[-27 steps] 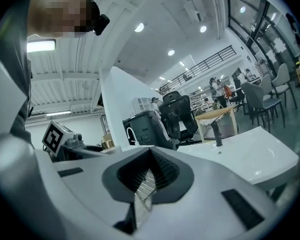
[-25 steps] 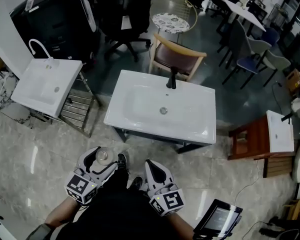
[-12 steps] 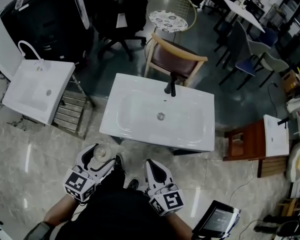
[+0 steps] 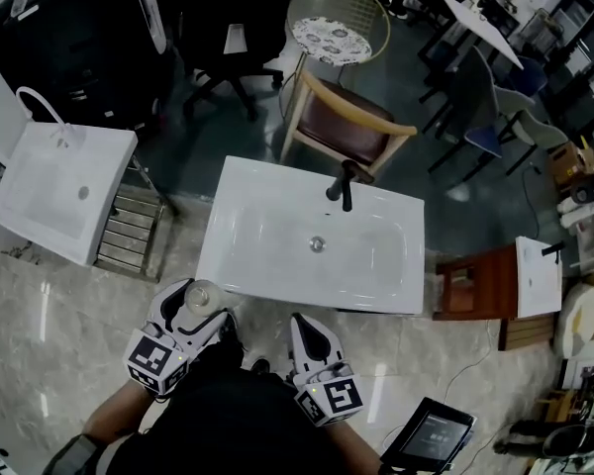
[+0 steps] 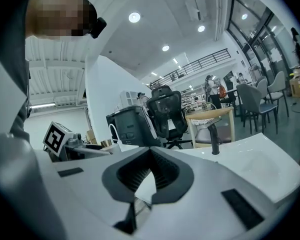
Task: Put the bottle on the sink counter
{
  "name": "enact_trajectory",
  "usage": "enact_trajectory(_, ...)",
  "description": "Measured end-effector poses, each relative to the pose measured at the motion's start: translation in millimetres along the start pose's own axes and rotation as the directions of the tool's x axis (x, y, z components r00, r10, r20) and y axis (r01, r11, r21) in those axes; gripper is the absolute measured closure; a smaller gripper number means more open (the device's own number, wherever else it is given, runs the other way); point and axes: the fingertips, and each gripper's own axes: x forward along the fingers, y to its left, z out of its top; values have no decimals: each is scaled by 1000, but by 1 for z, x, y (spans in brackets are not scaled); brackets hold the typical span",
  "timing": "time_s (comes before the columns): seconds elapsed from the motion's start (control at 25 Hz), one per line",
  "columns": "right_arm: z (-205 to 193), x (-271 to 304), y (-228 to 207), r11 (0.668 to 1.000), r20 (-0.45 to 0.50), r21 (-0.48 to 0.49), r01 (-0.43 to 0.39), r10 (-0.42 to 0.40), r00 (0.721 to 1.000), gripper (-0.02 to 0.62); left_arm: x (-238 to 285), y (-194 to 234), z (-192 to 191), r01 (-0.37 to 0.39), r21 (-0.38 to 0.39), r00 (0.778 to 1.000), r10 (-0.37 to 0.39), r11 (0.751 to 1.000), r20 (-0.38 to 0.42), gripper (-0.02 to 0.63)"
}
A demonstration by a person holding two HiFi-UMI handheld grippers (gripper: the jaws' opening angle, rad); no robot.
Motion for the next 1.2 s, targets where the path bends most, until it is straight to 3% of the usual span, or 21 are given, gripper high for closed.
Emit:
enact_trajectory(0.64,-8,75,13,999,-69,22,25,-23,997,600,25,72,-1,29,-15,999,-30,999,-44,278)
enact_trajectory(0.88,-9,90,-5,999,-82,36,27,-24,996,600,50,85,4,14,-26,999,-15,1000,-48,278)
enact_trajectory(1.2,4,113,-43,998,-78,45,-34,38,996,600,85,86,16,-33,-25,999,32,999,-38,278)
